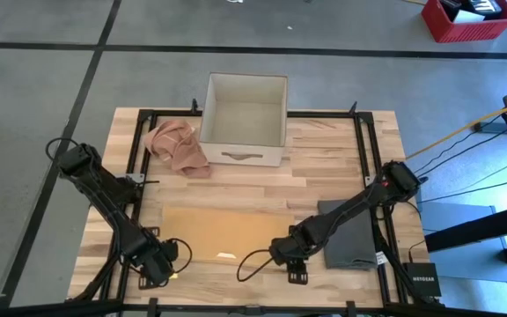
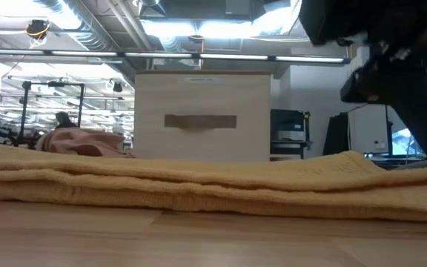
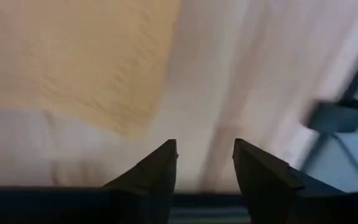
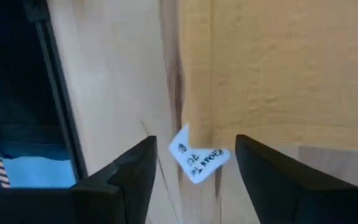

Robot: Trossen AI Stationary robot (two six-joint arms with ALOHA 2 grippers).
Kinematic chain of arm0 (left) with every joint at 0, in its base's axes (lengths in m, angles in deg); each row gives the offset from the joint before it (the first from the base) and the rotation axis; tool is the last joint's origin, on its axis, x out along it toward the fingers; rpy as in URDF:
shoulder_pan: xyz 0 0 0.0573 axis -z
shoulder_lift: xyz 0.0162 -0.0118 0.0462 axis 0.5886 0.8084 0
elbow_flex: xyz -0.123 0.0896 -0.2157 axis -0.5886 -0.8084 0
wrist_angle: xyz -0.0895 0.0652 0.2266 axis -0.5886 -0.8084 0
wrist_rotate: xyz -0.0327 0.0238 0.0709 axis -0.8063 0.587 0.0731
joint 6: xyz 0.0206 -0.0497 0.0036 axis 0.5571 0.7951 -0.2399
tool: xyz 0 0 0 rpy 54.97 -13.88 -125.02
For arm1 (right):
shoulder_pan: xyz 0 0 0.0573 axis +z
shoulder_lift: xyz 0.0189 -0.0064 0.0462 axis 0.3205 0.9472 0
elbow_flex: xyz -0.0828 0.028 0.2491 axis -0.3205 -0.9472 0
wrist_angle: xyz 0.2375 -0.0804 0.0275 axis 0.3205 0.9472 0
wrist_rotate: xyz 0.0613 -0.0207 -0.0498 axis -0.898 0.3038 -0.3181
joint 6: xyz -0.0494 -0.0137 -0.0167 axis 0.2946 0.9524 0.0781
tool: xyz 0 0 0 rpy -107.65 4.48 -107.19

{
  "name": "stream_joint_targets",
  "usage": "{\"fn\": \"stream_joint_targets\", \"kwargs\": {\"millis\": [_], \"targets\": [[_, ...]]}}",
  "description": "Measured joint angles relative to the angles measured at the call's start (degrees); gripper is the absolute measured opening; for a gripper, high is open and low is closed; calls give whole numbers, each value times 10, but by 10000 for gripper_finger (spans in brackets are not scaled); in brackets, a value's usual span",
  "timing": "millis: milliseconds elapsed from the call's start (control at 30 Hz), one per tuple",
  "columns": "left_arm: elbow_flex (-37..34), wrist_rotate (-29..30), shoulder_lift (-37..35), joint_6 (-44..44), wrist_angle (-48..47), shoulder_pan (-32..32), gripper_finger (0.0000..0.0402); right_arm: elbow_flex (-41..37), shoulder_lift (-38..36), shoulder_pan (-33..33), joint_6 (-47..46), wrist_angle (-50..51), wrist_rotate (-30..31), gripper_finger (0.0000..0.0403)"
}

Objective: Fold towel
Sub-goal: Fold the yellow towel

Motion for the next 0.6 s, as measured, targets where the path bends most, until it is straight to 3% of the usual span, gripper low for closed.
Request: {"fn": "stream_joint_targets", "kwargs": {"millis": [67, 100, 167, 267, 333, 433, 600], "targets": [[11, 5, -5, 13, 6, -2, 157, 12, -1, 1, 21, 3, 11, 228], [15, 37, -10, 11, 12, -1, 158, 15, -1, 1, 37, -3, 31, 231], [17, 162, -19, -5, 12, 1, 158, 15, -1, 2, 83, -30, 93, 233], [7, 397, -18, -14, 15, 7, 154, -15, -2, 1, 150, -134, 181, 229], [-17, 483, -18, -3, 31, -1, 148, -54, -2, -10, 168, -238, 211, 221], [-61, 488, -17, 18, 85, -21, 142, -117, -2, -23, 179, -372, 236, 207], [-138, 371, -16, 14, 191, -50, 134, -177, -2, -22, 178, -402, 234, 191]]}}
